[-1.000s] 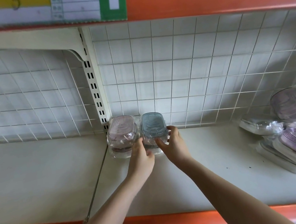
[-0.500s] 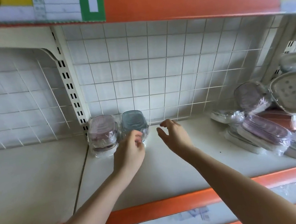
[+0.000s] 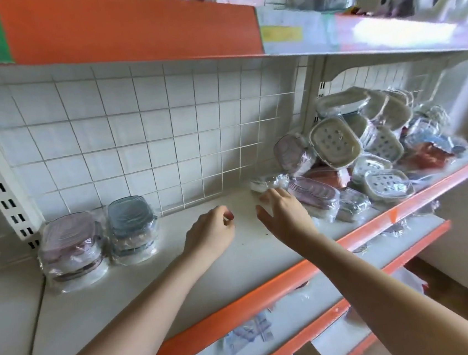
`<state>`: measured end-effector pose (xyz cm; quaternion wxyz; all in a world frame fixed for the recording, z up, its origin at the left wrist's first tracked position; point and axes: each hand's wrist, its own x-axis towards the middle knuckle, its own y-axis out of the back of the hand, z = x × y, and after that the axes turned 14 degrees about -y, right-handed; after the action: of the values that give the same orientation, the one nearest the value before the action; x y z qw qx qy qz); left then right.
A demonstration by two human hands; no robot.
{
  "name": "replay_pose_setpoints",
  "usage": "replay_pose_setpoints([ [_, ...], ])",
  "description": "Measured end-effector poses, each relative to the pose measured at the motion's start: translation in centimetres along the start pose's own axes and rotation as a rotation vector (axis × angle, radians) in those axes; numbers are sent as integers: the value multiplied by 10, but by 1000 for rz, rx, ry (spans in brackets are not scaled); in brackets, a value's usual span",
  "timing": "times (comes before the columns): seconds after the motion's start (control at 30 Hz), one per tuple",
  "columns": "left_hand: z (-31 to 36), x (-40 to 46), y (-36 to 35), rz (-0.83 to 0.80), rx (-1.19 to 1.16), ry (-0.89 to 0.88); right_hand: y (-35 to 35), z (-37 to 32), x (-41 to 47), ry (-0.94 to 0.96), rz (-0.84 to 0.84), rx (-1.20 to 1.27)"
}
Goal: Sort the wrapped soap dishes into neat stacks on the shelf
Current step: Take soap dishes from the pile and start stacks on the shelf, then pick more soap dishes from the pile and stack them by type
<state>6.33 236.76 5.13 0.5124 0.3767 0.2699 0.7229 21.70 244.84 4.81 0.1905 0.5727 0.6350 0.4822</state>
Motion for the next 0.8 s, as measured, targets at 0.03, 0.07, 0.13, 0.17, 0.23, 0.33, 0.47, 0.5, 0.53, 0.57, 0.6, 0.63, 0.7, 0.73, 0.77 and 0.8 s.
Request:
replay_pose_setpoints([
  [0.03, 8, 4, -4, -20, 3, -13, 7, 7, 1, -13, 3, -15],
  [0.07, 16, 8, -8, -31, 5, -27, 13, 15, 2, -32, 9, -32],
  [0.13, 30, 15, -15, -53, 11, -43, 25, 29, 7, -66, 25, -50],
  [0.17, 37, 19, -18, -60, 14, -48, 30, 36, 9, -74, 33, -53],
  [0.23, 49, 28, -26, -63, 19, -59, 39, 49, 15, -89, 37, -76],
  [0.33, 67, 41, -38, -56, 21, -74, 51, 67, 25, -134, -3, -125],
  [0.47, 86, 63, -56, -61, 47, -86, 60, 92, 41, -116, -88, -160],
  [0.5, 90, 68, -61, -64, 50, -79, 61, 97, 46, -96, -113, -174],
  [0.53, 93, 73, -66, -66, 52, -69, 62, 101, 51, -87, -142, -179],
  [0.57, 95, 77, -70, -70, 53, -57, 61, 105, 56, -73, -161, -179],
  [0.6, 97, 81, -75, -73, 54, -46, 58, 110, 62, -76, -179, -197],
  [0.63, 99, 84, -80, -76, 55, -35, 52, 116, 68, -67, -193, -214],
  [0.7, 100, 89, -91, -78, 52, -18, 39, 127, 80, -71, -227, -233],
  [0.73, 101, 92, -95, -76, 51, -7, 38, 127, 82, -76, -241, -216],
  [0.77, 101, 93, -100, -72, 51, 6, 40, 126, 81, -65, -243, -211],
  [0.8, 101, 95, -104, -67, 50, 22, 43, 125, 80, -59, -238, -196],
])
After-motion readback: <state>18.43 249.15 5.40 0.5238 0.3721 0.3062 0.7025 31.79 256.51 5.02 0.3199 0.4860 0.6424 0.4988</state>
